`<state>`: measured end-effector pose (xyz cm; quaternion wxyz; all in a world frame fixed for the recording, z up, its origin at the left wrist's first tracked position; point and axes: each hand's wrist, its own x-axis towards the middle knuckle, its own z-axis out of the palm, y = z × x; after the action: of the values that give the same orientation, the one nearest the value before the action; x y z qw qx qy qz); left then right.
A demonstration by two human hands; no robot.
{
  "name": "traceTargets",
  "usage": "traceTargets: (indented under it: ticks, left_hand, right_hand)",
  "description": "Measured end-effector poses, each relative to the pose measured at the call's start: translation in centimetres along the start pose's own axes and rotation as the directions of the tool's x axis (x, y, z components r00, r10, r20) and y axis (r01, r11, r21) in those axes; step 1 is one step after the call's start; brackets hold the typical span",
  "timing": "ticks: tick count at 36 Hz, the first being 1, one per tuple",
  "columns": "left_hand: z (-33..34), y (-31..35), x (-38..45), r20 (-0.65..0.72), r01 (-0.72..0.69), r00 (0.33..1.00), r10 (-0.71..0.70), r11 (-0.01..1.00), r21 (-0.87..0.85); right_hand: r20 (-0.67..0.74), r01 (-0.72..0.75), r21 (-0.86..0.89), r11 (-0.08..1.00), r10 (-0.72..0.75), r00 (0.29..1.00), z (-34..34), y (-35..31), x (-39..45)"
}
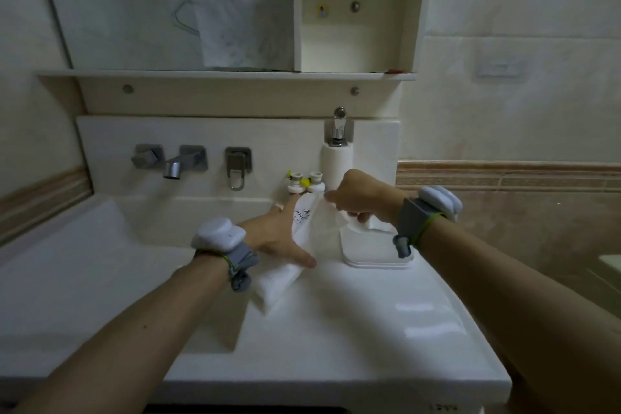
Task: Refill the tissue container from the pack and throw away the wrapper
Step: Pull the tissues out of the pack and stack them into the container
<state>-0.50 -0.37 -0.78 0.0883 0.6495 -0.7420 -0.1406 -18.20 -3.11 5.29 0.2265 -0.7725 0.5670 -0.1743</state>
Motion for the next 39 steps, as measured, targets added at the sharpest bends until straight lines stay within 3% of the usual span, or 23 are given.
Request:
traceTargets:
  ticks: [5,9,11,17,23,26,28,30,34,39]
  left_hand:
    - [-0.2,-0.1,-0.5,-0.014,-0.108,0.994,0.107,0.993,-0.051]
    - [-0.4,-0.4,-0.9,0.016,-0.146,0.989,0.147,0.988,-0.058]
    - [-0.6,-0.7,-1.1,0.05,-0.144,0.988,0.144,0.99,-0.012]
    - [-2.0,-1.9,-1.6,0.131,-0.115,0.984,0.121,0.992,-0.05]
    - [-2.3,-2.5,-1.9,0.123,-0.104,0.985,0.121,0.986,-0.13]
    - [-2.4,-2.7,-1.8,0.123,-0.103,0.984,0.125,0.979,-0.173]
    - [-2.5,-2.6,-1.7,0.11,-0.104,0.986,0.126,0.976,-0.19]
    - [-2.5,-2.5,-1.5,0.083,-0.112,0.988,0.131,0.973,-0.2]
    - [-2.2,-2.6,-1.3,0.062,-0.105,0.991,0.121,0.971,-0.214]
    - [-2.2,-2.8,-1.6,0.068,-0.107,0.989,0.128,0.961,-0.255]
  right_hand:
    - [0.144,-0.118,0.174,0.978,0.094,0.985,0.1,-0.2,-0.3]
    - [0.206,-0.2,0.5,0.842,0.109,0.972,-0.4,0.1,-0.5]
    - [0.248,-0.225,0.577,0.785,0.095,0.964,-1.1,0.0,-0.7]
    - [0.452,-0.246,0.61,0.753,-0.075,0.889,-3.0,0.1,-2.2]
    - [0.441,-0.106,0.646,0.756,-0.257,0.86,-3.5,0.9,-2.9]
    - [0.39,-0.057,0.498,0.866,-0.165,0.906,-3.3,0.9,-2.4]
    - [0.259,0.007,0.244,0.97,-0.072,0.963,-3.0,0.6,-2.2]
    - [0.122,0.067,0.01,0.998,-0.067,0.99,-2.5,0.7,-1.8]
    - [0.017,0.236,-0.302,0.923,-0.243,0.97,-1.5,1.2,-1.8]
    - [0.034,0.314,-0.567,0.762,-0.359,0.933,-0.6,1.3,-2.2]
